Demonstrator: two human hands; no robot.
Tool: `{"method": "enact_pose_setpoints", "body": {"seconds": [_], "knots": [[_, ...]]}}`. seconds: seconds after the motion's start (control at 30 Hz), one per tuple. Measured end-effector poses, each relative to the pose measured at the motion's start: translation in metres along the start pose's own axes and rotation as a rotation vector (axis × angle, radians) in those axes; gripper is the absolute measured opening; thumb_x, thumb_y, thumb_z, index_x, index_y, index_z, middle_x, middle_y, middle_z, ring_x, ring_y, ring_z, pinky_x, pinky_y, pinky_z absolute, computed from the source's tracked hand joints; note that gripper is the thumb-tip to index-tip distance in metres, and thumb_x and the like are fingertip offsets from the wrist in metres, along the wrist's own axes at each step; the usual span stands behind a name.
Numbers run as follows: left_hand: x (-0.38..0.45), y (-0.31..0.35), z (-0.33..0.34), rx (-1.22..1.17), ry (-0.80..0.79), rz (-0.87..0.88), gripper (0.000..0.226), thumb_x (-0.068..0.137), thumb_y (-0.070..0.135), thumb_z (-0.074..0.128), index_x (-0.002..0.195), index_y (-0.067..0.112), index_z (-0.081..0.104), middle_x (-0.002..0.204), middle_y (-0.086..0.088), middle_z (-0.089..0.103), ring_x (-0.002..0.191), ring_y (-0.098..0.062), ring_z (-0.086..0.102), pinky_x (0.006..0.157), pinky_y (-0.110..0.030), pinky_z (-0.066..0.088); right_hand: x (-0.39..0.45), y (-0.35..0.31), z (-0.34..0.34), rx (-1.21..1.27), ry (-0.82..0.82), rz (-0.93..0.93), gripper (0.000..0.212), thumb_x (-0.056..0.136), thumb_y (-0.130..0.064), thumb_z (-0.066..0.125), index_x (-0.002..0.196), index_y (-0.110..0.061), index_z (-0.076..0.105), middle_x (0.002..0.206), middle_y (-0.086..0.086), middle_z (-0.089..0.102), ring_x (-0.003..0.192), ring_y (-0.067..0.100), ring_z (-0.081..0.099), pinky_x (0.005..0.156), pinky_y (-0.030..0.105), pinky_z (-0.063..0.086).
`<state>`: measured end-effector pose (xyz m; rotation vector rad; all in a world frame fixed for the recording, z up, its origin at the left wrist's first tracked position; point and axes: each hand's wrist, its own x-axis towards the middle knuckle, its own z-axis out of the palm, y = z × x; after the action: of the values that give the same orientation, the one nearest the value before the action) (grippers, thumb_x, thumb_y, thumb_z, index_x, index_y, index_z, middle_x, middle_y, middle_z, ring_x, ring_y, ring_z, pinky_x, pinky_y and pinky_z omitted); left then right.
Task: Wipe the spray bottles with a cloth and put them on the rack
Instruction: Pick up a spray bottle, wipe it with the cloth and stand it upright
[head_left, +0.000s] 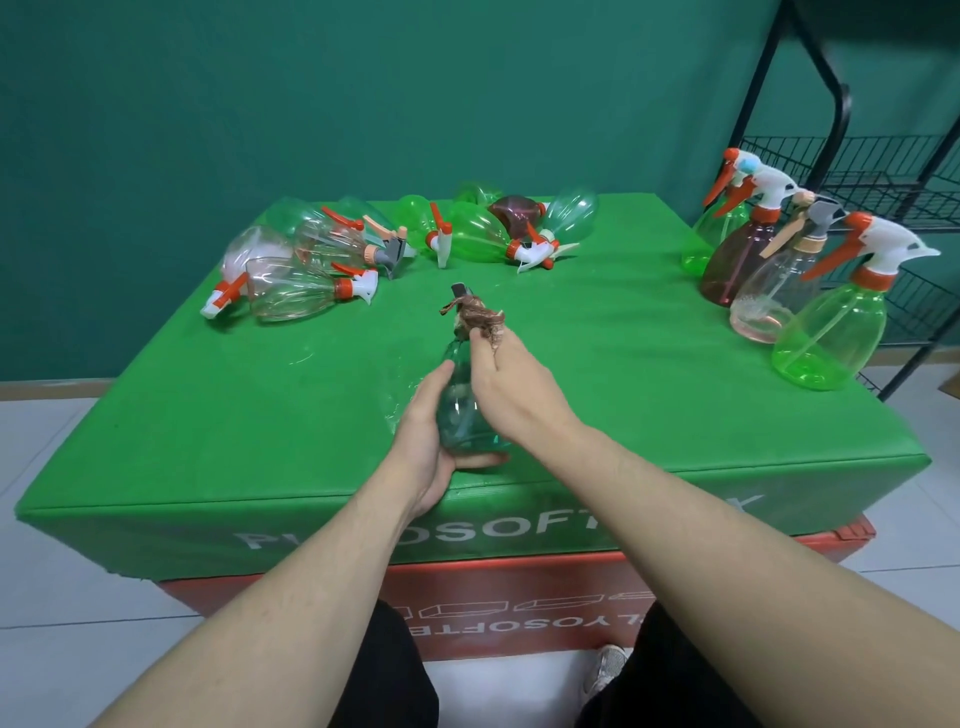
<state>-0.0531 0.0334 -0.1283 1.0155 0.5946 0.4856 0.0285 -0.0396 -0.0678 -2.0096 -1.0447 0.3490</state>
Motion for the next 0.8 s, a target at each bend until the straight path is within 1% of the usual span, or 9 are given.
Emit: {"method": "enact_pose_setpoints", "body": {"seconds": [0.1, 0.17, 0.23, 0.33, 0.4, 0.47, 0.6, 0.7, 0.8], "knots": [[0.002, -0.001, -0.002, -0.016, 0.003, -0.009, 0.048, 0.107, 0.049, 0.035, 0.119, 0.018, 0.069, 0.105, -0.007, 0.077, 0.086, -0.021, 0.075, 0.066, -0.045, 0.06, -0.006, 0.002, 0.006, -0.047, 0.051, -0.136, 0.029, 0.109, -0.03, 0.03, 0.123, -0.017, 0.051, 0.117, 0.003, 0.058, 0.105, 0.023, 0.058, 0.084, 0.031, 0.04], [0.003, -0.002, -0.002, -0.003, 0.023, -0.004, 0.048, 0.107, 0.05, 0.033, 0.117, 0.021, 0.07, 0.108, -0.004, 0.078, 0.091, -0.02, 0.075, 0.067, -0.042, 0.059, -0.012, 0.008, 0.009, -0.073, 0.086, -0.265, 0.036, 0.107, -0.028, 0.032, 0.138, -0.016, 0.047, 0.132, 0.004, 0.056, 0.118, 0.024, 0.056, 0.097, 0.034, 0.044], [0.006, -0.005, -0.002, 0.033, 0.045, 0.011, 0.049, 0.107, 0.051, 0.033, 0.124, 0.02, 0.068, 0.114, -0.004, 0.077, 0.099, -0.021, 0.074, 0.067, -0.04, 0.057, -0.017, 0.02, 0.012, -0.124, 0.09, -0.313, 0.05, 0.103, -0.03, 0.032, 0.152, -0.021, 0.035, 0.152, 0.003, 0.046, 0.134, 0.023, 0.049, 0.111, 0.045, 0.041], [0.011, -0.008, -0.001, 0.046, 0.062, 0.036, 0.054, 0.104, 0.056, 0.042, 0.137, 0.018, 0.06, 0.124, -0.006, 0.074, 0.113, -0.025, 0.072, 0.077, -0.04, 0.057, -0.031, 0.036, 0.014, -0.219, 0.039, -0.305, 0.063, 0.101, -0.032, 0.032, 0.161, -0.032, 0.011, 0.169, -0.005, 0.015, 0.152, 0.018, 0.023, 0.121, 0.057, 0.024], [0.011, -0.008, 0.0, 0.011, 0.048, 0.055, 0.067, 0.092, 0.066, 0.058, 0.139, 0.02, 0.059, 0.128, -0.006, 0.072, 0.119, -0.026, 0.069, 0.092, -0.044, 0.055, -0.042, 0.044, 0.016, -0.271, 0.006, -0.288, 0.067, 0.103, -0.034, 0.032, 0.161, -0.036, -0.001, 0.17, -0.01, -0.005, 0.157, 0.015, 0.005, 0.124, 0.059, 0.01], [0.011, -0.009, 0.002, -0.016, 0.052, 0.094, 0.074, 0.081, 0.069, 0.07, 0.136, 0.02, 0.061, 0.127, -0.007, 0.073, 0.12, -0.027, 0.068, 0.1, -0.047, 0.052, -0.053, 0.049, 0.017, -0.316, 0.003, -0.283, 0.07, 0.105, -0.037, 0.034, 0.161, -0.035, -0.007, 0.169, -0.01, -0.015, 0.157, 0.013, -0.006, 0.125, 0.057, 0.001], [0.012, -0.01, 0.0, -0.087, 0.024, 0.139, 0.078, 0.081, 0.059, 0.072, 0.139, 0.01, 0.056, 0.13, -0.015, 0.07, 0.122, -0.032, 0.067, 0.103, -0.047, 0.053, -0.069, 0.056, 0.022, -0.42, 0.018, -0.312, 0.075, 0.102, -0.048, 0.034, 0.162, -0.03, -0.007, 0.169, -0.003, -0.017, 0.155, 0.014, -0.015, 0.125, 0.055, -0.004], [0.011, -0.009, -0.001, -0.083, 0.01, 0.138, 0.069, 0.09, 0.053, 0.066, 0.14, 0.006, 0.055, 0.131, -0.018, 0.069, 0.121, -0.033, 0.067, 0.102, -0.046, 0.054, -0.075, 0.062, 0.025, -0.468, 0.075, -0.334, 0.074, 0.099, -0.053, 0.03, 0.163, -0.027, 0.002, 0.171, 0.001, -0.007, 0.156, 0.014, -0.01, 0.125, 0.055, 0.002], [0.012, -0.008, 0.0, -0.073, -0.005, 0.114, 0.066, 0.093, 0.052, 0.065, 0.14, 0.006, 0.056, 0.132, -0.019, 0.068, 0.123, -0.032, 0.066, 0.106, -0.047, 0.052, -0.076, 0.063, 0.024, -0.405, 0.112, -0.381, 0.072, 0.099, -0.049, 0.034, 0.163, -0.021, 0.015, 0.171, 0.004, 0.002, 0.157, 0.016, -0.005, 0.126, 0.052, 0.007]]}}
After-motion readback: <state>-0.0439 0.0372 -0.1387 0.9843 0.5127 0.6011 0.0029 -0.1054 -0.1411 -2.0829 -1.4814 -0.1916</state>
